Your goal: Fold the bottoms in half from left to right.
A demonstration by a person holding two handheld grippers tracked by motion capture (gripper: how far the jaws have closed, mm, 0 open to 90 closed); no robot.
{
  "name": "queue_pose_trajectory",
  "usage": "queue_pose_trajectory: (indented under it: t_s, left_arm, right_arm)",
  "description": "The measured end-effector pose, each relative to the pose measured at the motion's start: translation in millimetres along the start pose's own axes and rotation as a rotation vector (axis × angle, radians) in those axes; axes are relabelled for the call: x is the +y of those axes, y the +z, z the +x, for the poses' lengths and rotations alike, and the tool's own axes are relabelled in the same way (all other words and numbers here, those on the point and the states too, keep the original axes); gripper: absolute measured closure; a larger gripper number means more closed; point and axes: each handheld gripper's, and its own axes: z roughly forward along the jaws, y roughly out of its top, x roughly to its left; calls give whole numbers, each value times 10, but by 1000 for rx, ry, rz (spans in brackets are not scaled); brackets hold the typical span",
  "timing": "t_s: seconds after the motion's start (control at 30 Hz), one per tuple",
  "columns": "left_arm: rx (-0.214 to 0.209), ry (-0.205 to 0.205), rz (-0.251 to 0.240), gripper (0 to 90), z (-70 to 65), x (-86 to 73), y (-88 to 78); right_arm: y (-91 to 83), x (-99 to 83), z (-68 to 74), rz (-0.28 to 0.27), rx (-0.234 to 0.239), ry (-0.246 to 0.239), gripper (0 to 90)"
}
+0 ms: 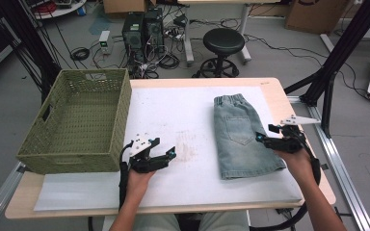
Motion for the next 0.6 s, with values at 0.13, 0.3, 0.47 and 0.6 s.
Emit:
queue_pose_trajectory:
  t_s: [0.13, 0.3, 0.47, 0.6]
  left_arm:
    - [-7, 0, -1, 249, 5, -21, -31]
    - [-21, -12, -7, 249, 4, -23, -55]
    - [-18, -27, -21, 249, 27, -8, -80]
    - [-22, -23, -28, 249, 47, -2, -108]
  right_arm:
    - [250, 222, -8, -30, -8, 7, 189]
    - [583, 506, 31, -13, 16, -3, 189]
    - [909, 751, 104, -10, -6, 5, 192]
    - [1141, 862, 127, 22, -22, 22, 192]
